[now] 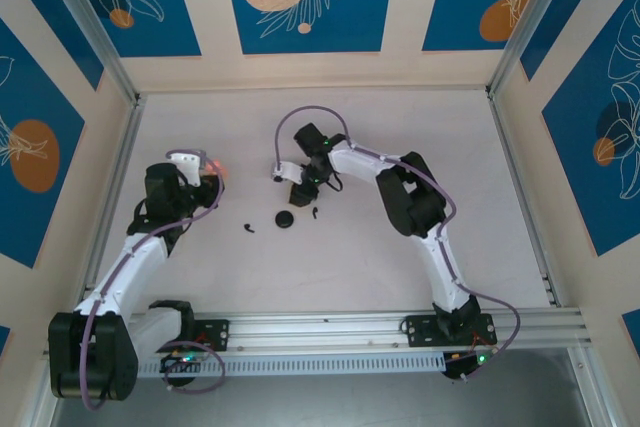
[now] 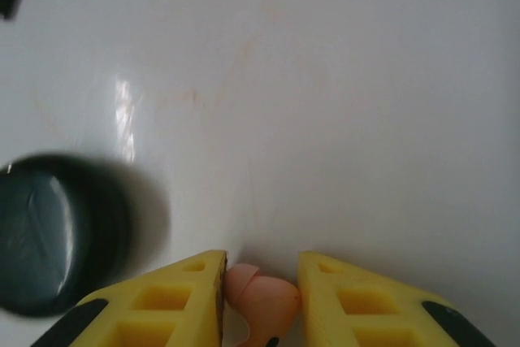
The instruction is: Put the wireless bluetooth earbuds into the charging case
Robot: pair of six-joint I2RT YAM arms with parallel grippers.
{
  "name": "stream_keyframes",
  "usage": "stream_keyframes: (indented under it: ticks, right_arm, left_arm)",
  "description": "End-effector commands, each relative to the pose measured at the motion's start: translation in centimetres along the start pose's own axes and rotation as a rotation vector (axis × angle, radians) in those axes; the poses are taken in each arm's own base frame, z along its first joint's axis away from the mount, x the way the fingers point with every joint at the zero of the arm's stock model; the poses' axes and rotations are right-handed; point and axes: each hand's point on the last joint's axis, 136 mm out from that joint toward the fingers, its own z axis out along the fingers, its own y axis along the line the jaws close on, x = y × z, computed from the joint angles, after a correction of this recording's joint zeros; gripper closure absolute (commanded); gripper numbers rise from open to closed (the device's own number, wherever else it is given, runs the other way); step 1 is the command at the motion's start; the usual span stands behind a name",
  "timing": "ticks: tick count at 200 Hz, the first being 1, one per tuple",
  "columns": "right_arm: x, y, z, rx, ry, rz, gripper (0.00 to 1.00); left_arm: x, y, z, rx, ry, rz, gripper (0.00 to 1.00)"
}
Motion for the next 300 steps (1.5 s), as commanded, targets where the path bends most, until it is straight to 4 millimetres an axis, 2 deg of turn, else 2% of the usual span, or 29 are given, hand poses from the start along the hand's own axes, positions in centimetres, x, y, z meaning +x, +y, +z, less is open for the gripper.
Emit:
stream_keyframes:
  ticks: [1, 40, 84, 123, 158, 184, 205, 238, 300]
  right_arm:
    - [2.1, 0.0, -1.7, 0.045, 0.016, 0.088, 0.72]
    - [2.5, 0.0, -3.7, 0.073, 0.012, 0.165, 0.73]
    - [6.4, 0.7, -4.3, 0.115, 0.132, 0.268, 0.73]
    - [8.4, 1.3, -6.5, 0.194, 0.159, 0.408, 0.73]
    - [9.8, 3.3, -7.2, 0.205, 0.178, 0.493, 0.73]
    - [8.9, 4.5, -8.2, 0.207, 0.058, 0.508, 0.73]
    - [7.9, 4.5, -9.5, 0.226, -0.078, 0.526, 0.73]
    - [7.7, 4.6, -11.5, 0.260, -0.180, 0.552, 0.73]
    - [3.8, 5.8, -17.9, 0.360, -0.532, 0.355, 0.73]
  left_arm:
    - [-1.3, -1.5, 0.4, 0.059, -0.035, 0.016, 0.91]
    - [-0.8, -3.6, 1.6, 0.113, -0.009, 0.047, 0.91]
    - [-0.8, -5.3, 2.5, 0.144, 0.007, 0.081, 0.91]
    - [-0.4, -6.5, 3.3, 0.167, 0.024, 0.102, 0.91]
    - [-0.1, -7.6, 3.9, 0.191, 0.034, 0.116, 0.91]
    - [0.5, -9.6, 4.3, 0.272, 0.026, 0.141, 0.91]
    - [1.1, -12.4, 4.4, 0.391, 0.011, 0.187, 0.91]
    - [2.4, -16.6, 4.4, 0.536, 0.007, 0.305, 0.91]
    - [3.1, -21.2, 3.4, 0.746, -0.103, 0.395, 0.90]
